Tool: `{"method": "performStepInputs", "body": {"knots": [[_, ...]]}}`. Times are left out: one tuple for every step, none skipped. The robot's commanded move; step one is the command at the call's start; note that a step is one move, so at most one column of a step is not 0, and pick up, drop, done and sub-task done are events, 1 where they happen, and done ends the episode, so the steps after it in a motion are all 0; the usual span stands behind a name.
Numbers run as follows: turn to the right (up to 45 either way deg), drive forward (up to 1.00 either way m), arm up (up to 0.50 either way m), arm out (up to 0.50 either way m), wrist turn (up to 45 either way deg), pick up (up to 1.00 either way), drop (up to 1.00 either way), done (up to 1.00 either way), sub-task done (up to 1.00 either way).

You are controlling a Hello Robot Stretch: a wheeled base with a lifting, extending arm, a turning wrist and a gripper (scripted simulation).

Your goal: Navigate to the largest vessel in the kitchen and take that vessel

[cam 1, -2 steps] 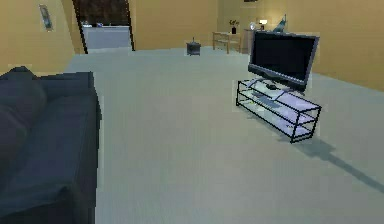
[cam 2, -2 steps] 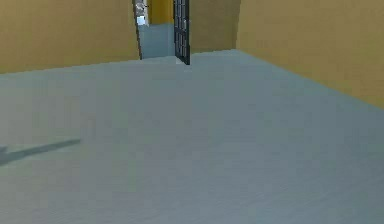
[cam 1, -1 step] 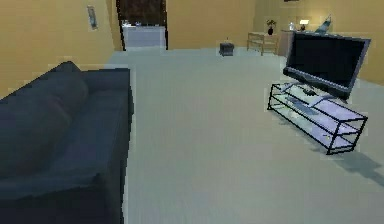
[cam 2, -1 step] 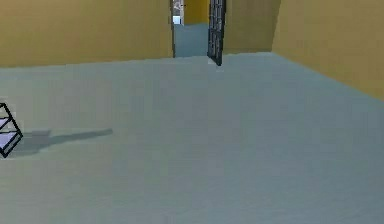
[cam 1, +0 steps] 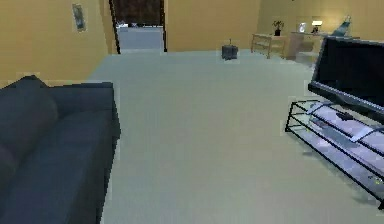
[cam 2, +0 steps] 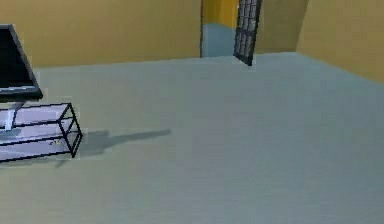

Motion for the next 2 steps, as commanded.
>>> {"method": "performStepInputs", "body": {"knots": [[-9.0, 0.00, 0.00, 0.00, 0.0, 0.00, 0.00, 0.00, 0.00], [0.0, 1.00, 0.00, 0.00, 0.0, 0.00, 0.00, 0.00, 0.00]]}}
